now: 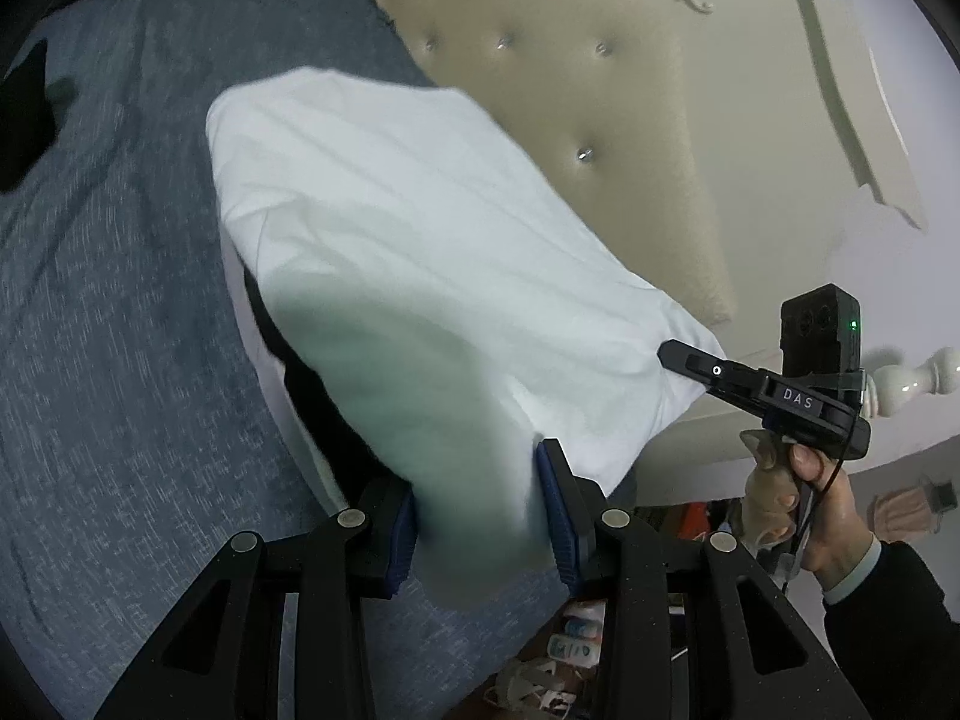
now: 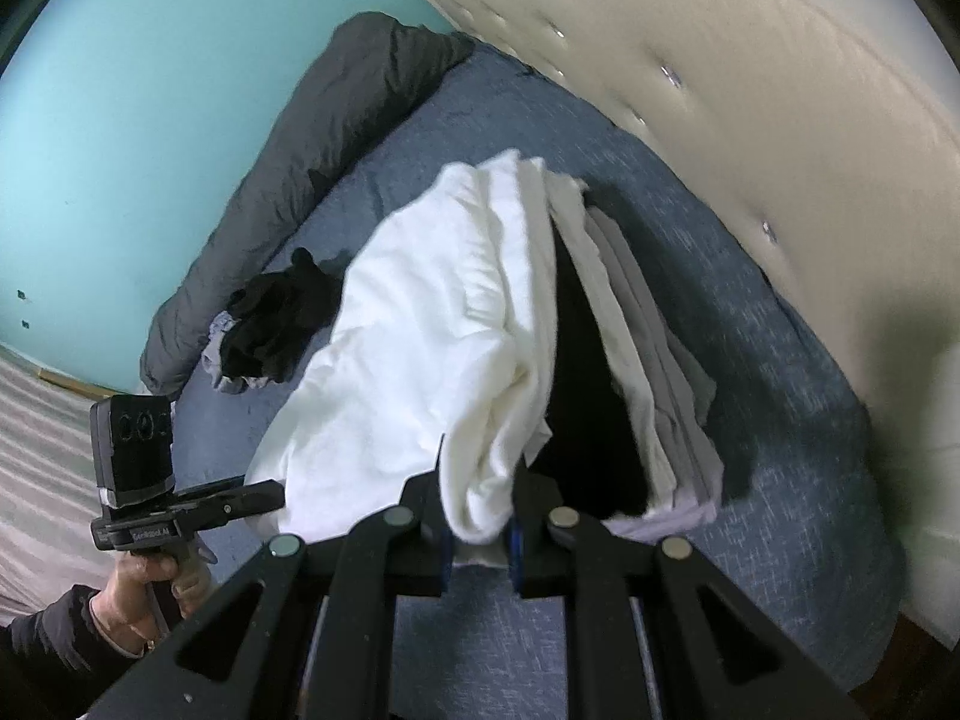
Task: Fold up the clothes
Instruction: 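Carry the folded shirt with both tools toward the headboard and lower it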
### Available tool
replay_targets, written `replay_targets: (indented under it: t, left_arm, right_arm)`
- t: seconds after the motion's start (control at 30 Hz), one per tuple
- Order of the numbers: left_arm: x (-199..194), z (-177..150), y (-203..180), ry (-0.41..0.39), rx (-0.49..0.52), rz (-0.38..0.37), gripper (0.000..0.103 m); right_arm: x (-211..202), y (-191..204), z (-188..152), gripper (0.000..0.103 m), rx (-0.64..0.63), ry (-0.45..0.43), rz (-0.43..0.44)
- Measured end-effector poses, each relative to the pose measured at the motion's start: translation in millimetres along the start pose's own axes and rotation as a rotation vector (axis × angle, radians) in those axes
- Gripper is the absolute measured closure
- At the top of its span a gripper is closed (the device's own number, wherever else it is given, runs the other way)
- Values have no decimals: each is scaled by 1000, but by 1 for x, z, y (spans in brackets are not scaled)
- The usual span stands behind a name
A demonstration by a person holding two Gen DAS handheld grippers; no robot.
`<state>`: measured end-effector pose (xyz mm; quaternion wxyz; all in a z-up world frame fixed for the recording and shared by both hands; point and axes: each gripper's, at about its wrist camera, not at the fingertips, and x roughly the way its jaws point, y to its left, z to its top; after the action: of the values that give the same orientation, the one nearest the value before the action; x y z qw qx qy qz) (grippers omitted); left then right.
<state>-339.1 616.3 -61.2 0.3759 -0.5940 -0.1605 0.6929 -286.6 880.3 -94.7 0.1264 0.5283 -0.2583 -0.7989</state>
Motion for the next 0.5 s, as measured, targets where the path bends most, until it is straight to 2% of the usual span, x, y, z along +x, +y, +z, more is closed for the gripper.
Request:
replay_targets:
  t: [0.3, 0.4, 0.5]
  left_arm:
    - [22, -6, 14, 54, -29, -21, 60]
    - [16, -6, 15, 60, -34, -16, 58]
    - [1, -9, 12, 67, -1, 14, 59]
  right_arm:
    - [15, -26, -17, 89, 69, -3, 3]
    - [12, -32, -20, 83, 92, -14, -9]
    - [3, -35, -22, 83, 103, -36, -35]
